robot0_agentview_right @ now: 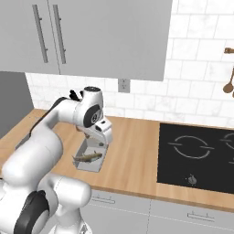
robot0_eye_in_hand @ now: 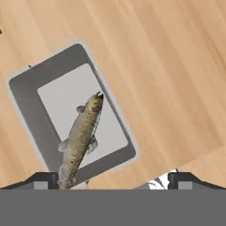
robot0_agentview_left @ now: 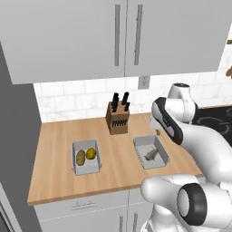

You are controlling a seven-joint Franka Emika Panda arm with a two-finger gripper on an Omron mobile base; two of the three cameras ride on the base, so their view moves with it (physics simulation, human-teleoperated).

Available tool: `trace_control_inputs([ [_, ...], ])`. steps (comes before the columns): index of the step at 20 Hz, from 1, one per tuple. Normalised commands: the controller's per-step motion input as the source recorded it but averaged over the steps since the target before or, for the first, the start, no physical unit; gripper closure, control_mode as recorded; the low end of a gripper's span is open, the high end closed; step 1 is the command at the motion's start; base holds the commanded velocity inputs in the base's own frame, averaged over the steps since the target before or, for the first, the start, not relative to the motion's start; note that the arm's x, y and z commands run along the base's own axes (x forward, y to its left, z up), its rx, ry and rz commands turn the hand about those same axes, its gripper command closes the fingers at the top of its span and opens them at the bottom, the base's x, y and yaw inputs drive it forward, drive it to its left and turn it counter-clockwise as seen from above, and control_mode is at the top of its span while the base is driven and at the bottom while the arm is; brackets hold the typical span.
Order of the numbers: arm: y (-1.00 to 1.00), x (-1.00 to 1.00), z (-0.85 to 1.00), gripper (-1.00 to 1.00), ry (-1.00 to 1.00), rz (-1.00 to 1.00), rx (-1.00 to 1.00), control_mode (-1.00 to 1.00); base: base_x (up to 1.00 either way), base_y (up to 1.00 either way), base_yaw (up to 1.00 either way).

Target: Take the meat container that has the fish and place it on the second highest rack of the freezer. Then take the vegetable container that has the potato and lemon and place it on the highest rack of the freezer.

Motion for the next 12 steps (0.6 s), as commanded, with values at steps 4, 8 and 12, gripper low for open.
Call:
trace_control_inputs([
  [4,-0.09,0.0,-0.9,-1.0,0.18,-0.03,0.06,-1.0,0.0,0.0,0.0],
  [8,0.0,0.0,-0.76,-1.0,0.04,0.0,0.0,-1.0,0.0,0.0,0.0],
  [12,0.0,0.0,-0.45,-1.0,0.08,0.0,0.0,-1.0,0.0,0.0,0.0],
])
